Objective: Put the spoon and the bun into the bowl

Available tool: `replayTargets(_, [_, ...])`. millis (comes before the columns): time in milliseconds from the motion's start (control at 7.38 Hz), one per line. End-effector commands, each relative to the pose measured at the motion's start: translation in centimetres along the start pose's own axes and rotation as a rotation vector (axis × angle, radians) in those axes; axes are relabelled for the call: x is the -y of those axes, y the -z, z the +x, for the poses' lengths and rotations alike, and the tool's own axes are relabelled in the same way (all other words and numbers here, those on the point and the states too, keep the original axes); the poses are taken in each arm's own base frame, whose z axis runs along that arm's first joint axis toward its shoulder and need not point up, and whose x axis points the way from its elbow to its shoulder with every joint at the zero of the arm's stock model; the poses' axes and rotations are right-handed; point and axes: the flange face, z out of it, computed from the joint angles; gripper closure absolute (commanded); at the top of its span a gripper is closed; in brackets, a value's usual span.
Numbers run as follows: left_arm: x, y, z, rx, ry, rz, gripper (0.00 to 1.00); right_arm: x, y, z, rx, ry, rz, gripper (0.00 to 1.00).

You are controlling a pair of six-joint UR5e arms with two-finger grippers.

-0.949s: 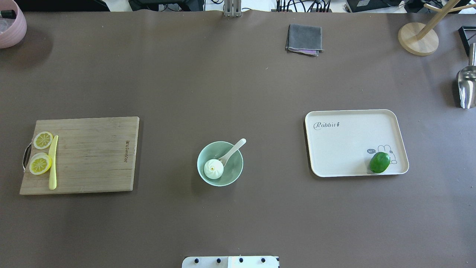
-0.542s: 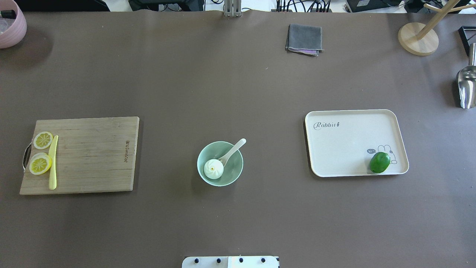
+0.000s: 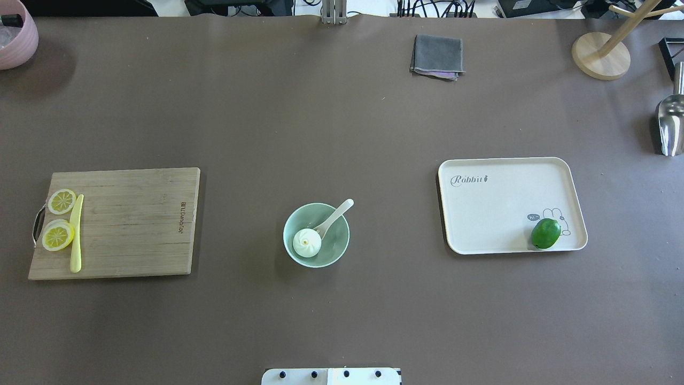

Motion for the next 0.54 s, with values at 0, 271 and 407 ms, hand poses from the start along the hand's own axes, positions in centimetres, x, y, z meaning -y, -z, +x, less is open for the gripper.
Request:
replayTargets(0, [-0.02, -0.02, -0.01, -0.001, 0.001, -0.001, 0.01, 0.0, 0.0, -0.01, 0.001, 0.002, 0.0, 0.0])
replayTargets(271, [-0.52, -0.29, -0.1, -0.002, 0.006, -0.007, 0.01, 0.01, 0.05, -0.07, 0.001, 0.003, 0.001, 0.0])
replayTargets(407, [-0.52, -0.29, -0.1, -0.002, 0.006, -0.007, 0.01, 0.01, 0.05, -0.07, 0.001, 0.003, 0.001, 0.0])
